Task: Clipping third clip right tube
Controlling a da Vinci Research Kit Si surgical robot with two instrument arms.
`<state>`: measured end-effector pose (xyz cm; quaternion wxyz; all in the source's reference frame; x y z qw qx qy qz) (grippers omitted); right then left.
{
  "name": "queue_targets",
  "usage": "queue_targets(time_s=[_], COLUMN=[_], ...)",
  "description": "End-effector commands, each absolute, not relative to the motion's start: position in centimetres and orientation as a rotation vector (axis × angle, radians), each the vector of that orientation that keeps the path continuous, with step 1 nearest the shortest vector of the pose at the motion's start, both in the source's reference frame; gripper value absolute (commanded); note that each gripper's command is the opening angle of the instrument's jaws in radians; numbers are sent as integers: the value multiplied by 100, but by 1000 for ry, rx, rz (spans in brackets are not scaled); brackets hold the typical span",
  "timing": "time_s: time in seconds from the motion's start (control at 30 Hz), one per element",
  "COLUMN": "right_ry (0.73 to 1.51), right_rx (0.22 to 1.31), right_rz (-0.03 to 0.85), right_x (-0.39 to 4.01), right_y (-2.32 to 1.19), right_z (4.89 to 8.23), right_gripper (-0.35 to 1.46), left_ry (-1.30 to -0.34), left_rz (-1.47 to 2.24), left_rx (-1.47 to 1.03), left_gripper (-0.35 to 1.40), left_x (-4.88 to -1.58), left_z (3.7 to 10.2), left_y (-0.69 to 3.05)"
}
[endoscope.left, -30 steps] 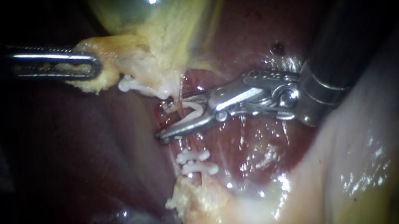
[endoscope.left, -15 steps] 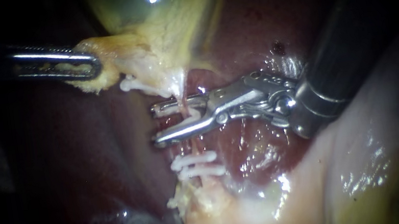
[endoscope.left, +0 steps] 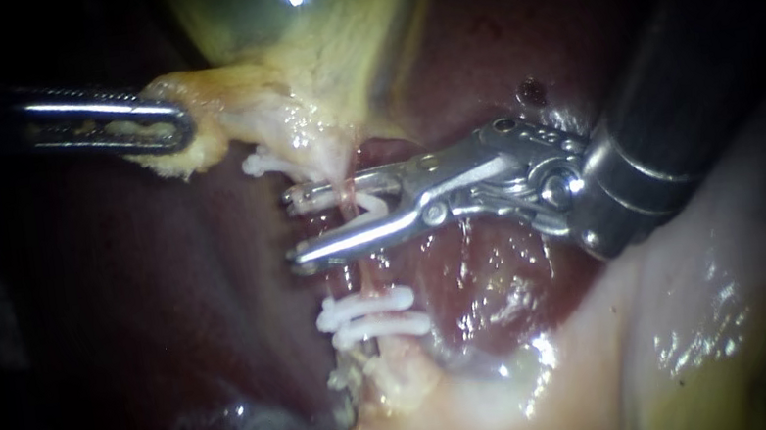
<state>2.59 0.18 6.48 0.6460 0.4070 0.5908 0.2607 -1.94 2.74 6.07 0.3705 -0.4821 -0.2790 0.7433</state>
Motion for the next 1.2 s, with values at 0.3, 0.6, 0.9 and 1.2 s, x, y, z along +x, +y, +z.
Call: queue_targets(time_s=[0.3, 0.6, 0.9, 1.2], right_ry=[1336, 1333, 1291, 1291], right_rx=[941, 946, 973, 973], right_rz=[607, 610, 636, 635], right_x=[255, 250, 247, 247], right_y=[18, 19, 15, 15], right_z=[651, 655, 664, 666], right_gripper=[25, -27, -35, -35], left_ry=[-716, -716, -716, -716], left_rz=[1907, 1907, 1907, 1907], left_rx=[-1237, -1237, -1237, -1237], left_gripper=[-35, -35, -35, -35], left_x=[-194, -194, -194, -194], left_z=[607, 608, 608, 608], left_y=[274, 275, 275, 275])
